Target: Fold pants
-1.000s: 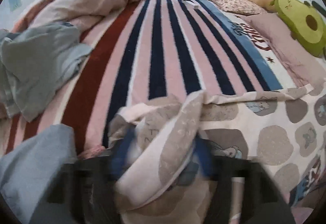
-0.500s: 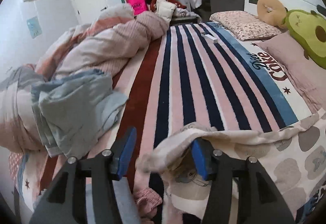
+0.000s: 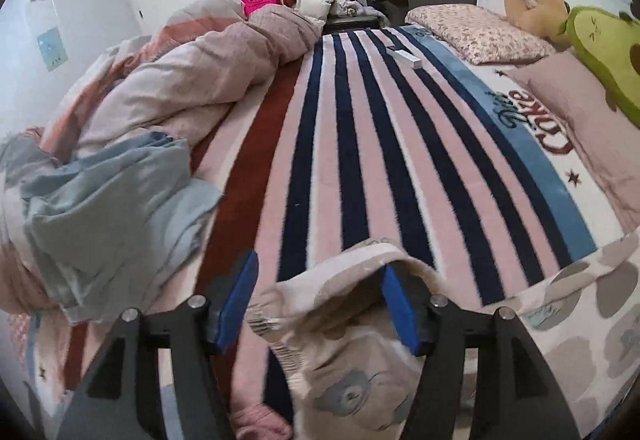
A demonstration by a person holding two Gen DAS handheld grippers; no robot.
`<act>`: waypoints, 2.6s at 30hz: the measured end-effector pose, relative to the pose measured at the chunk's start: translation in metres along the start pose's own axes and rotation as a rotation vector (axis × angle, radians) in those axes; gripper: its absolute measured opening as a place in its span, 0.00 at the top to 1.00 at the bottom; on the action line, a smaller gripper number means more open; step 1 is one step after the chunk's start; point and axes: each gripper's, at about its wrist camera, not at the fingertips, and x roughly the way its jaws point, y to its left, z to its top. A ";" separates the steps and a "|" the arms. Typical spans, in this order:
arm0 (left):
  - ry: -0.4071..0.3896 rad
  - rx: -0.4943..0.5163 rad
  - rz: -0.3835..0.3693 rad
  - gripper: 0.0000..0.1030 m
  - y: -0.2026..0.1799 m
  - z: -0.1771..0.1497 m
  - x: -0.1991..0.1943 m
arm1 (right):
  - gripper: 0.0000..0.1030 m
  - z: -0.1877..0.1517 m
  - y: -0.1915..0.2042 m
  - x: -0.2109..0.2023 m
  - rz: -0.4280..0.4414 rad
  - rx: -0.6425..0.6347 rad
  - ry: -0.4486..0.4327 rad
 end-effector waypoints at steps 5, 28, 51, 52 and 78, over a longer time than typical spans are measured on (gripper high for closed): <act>-0.064 -0.025 -0.088 0.23 0.003 -0.001 -0.031 | 0.61 -0.004 -0.005 0.000 -0.004 0.016 0.012; 0.087 -0.581 -0.585 0.20 0.019 -0.148 -0.026 | 0.61 -0.021 0.001 0.015 0.098 0.038 0.034; -0.247 -0.519 -0.036 0.88 0.045 -0.081 -0.010 | 0.61 -0.020 0.000 0.042 0.097 0.061 0.070; -0.261 -0.509 0.020 0.88 0.047 -0.084 -0.020 | 0.61 -0.020 0.000 0.042 0.097 0.059 0.069; 0.033 -0.605 -0.028 0.82 0.081 -0.125 0.016 | 0.61 -0.031 -0.007 0.036 0.088 0.057 0.084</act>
